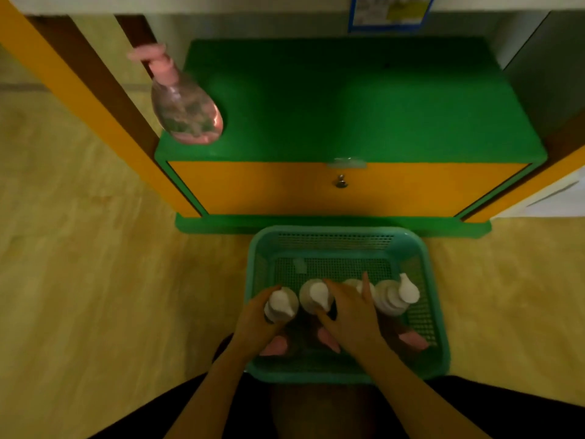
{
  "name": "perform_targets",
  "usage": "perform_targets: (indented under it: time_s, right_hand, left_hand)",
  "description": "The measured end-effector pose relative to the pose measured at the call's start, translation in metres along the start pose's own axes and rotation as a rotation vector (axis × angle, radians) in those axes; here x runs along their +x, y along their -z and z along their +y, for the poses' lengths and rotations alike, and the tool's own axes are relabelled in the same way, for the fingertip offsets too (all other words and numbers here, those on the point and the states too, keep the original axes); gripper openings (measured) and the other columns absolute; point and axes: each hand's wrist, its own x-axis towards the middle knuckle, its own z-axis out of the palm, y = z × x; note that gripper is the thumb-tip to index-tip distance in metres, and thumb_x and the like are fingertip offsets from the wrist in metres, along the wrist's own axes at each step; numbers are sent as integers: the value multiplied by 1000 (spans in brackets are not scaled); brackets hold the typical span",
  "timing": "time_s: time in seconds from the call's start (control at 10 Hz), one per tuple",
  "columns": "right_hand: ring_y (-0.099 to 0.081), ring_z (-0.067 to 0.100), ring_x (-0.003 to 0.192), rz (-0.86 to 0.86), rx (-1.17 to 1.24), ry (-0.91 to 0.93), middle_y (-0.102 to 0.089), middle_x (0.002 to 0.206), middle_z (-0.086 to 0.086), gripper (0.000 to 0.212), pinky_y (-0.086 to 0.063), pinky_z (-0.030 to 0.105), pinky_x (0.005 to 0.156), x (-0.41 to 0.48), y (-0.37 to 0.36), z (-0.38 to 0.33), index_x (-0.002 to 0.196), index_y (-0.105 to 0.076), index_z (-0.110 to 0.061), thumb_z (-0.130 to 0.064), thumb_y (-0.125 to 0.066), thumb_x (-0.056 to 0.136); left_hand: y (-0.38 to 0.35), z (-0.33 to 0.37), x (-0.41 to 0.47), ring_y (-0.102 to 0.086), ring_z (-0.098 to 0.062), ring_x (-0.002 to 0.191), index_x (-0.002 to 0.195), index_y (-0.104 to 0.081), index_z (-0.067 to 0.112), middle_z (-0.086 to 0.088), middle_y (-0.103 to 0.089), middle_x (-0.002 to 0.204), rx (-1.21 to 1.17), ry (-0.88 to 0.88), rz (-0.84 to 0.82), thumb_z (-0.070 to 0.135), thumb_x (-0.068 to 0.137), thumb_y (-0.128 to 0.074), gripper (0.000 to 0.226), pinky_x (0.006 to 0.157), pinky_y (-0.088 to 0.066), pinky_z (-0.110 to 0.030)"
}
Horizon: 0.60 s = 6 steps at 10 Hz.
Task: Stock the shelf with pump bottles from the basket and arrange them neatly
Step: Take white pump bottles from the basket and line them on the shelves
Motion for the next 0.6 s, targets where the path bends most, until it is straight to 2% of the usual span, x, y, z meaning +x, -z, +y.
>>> perform_targets:
  time_s: [0.1,0.2,0.3,0.4,0.5,0.6]
  right_hand:
    - [-67,15,88,80,-87,-7,-72,89,-5,31,-2,45,115,4,-6,-3,93,-62,-23,-46,-48,77]
    - [-65,16,81,102,-89,-47,-70,81,-6,25,-9,49,113,6,-9,-8,84,-60,-23,-44,-47,76]
    - [-65,18,83,95,-40,-28,-69,83,-3,27,-12,45,114,9,-8,-11,85,-62,-21,-39,-46,74]
    - [-63,22,94,59,32,17,-69,96,4,28,-32,41,110,12,5,-15,97,-62,-15,-33,-55,76]
    - [-55,16,104,17,268,-19,-61,112,4,33,-45,31,94,16,34,-30,114,-54,-11,-27,-61,85]
    - [-50,7,97,79,389,-9,-53,105,-6,32,-42,23,85,23,75,-53,112,-53,-14,-29,-62,84]
  left_hand:
    - [-8,-2,7,-49,-10,102,119,-55,9,5,-53,107,-35,-57,156,6,79,-67,42,66,-36,8]
    - [-12,-5,10,-48,-8,100,117,-57,11,5,-55,106,-65,-70,177,5,78,-67,40,67,-39,5]
    - [-7,-5,10,-54,-8,94,115,-58,16,1,-61,105,-42,-61,145,4,77,-67,41,82,-48,-16]
    - [6,5,5,-56,-10,88,108,-59,15,6,-61,92,-79,-91,165,9,76,-69,34,84,-50,-26]
    - [31,40,-8,-54,-3,83,96,-57,21,14,-57,86,-153,-160,158,24,72,-74,29,71,-43,-10]
    - [57,67,-24,-61,-15,90,90,-59,15,2,-63,90,-170,-252,132,42,63,-76,42,78,-51,-25]
